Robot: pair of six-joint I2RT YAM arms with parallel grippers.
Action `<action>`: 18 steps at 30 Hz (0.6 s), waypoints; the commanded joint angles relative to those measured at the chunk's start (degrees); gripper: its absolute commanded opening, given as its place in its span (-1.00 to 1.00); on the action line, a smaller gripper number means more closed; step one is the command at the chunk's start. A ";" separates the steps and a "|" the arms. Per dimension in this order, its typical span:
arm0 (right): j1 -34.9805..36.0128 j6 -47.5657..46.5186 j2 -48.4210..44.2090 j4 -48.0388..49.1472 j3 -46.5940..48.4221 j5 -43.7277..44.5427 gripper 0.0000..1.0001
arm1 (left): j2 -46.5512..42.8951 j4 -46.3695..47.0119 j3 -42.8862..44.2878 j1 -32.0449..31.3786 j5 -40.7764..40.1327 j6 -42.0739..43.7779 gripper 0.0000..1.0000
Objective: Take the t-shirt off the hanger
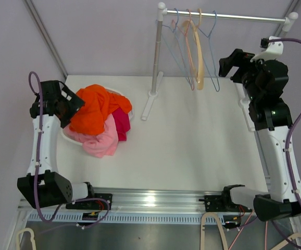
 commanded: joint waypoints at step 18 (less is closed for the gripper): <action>4.91 4.60 -27.31 -13.07 -19.35 4.40 0.99 | -31.43 4.08 -14.34 -2.83 13.84 21.39 0.99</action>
